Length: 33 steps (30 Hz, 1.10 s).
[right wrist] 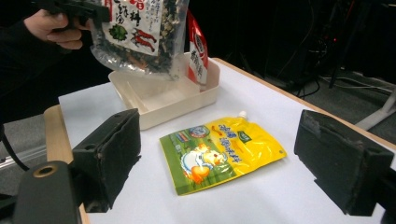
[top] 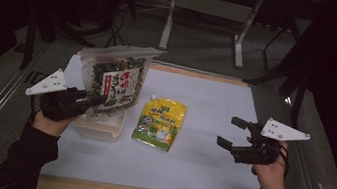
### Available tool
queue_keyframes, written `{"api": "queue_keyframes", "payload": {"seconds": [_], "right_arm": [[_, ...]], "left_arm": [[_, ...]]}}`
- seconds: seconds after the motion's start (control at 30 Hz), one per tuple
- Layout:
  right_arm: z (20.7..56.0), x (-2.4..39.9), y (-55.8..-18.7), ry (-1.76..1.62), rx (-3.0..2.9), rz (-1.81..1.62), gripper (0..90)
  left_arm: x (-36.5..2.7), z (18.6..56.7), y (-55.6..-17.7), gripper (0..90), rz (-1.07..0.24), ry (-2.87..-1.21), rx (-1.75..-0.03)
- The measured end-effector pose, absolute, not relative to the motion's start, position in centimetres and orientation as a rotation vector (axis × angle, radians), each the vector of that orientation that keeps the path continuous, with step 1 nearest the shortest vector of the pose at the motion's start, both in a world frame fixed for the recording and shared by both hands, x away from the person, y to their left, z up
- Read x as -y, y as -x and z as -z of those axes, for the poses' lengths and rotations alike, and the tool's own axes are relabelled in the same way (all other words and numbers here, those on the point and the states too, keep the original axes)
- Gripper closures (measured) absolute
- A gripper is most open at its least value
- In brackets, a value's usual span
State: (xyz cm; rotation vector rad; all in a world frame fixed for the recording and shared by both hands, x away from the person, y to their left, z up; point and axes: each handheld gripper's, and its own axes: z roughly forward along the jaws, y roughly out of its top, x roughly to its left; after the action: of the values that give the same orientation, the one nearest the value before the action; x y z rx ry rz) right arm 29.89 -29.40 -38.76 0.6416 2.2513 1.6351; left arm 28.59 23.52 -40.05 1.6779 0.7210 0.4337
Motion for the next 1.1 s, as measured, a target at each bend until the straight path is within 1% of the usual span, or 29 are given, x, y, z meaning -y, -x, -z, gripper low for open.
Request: {"api": "queue_keyframes", "payload": {"seconds": [0.13, 0.33, 0.6, 0.83, 1.1], "right_arm": [[39.0, 29.4, -30.0, -0.646, -2.26, -1.629, 14.4], [39.3, 29.3, -30.1, -0.647, -2.27, -1.624, 14.4], [39.9, 29.1, -30.4, -0.659, -2.291, -1.611, 14.5], [40.0, 29.1, -30.6, -0.662, -2.303, -1.602, 14.6], [40.3, 29.1, -30.7, -0.668, -2.315, -1.597, 14.7]], "left_arm": [[-24.5, 40.7, -29.2, 75.9, -0.464, -1.689, -0.762], [-25.3, 41.9, -29.9, 75.9, -0.461, -1.722, -0.799], [-26.3, 43.2, -31.3, 75.9, -0.438, -1.692, -0.802], [-26.1, 44.4, -32.3, 75.9, -0.428, -1.698, -0.789], [-26.8, 46.6, -33.4, 75.8, -0.427, -1.687, -0.778]]}}
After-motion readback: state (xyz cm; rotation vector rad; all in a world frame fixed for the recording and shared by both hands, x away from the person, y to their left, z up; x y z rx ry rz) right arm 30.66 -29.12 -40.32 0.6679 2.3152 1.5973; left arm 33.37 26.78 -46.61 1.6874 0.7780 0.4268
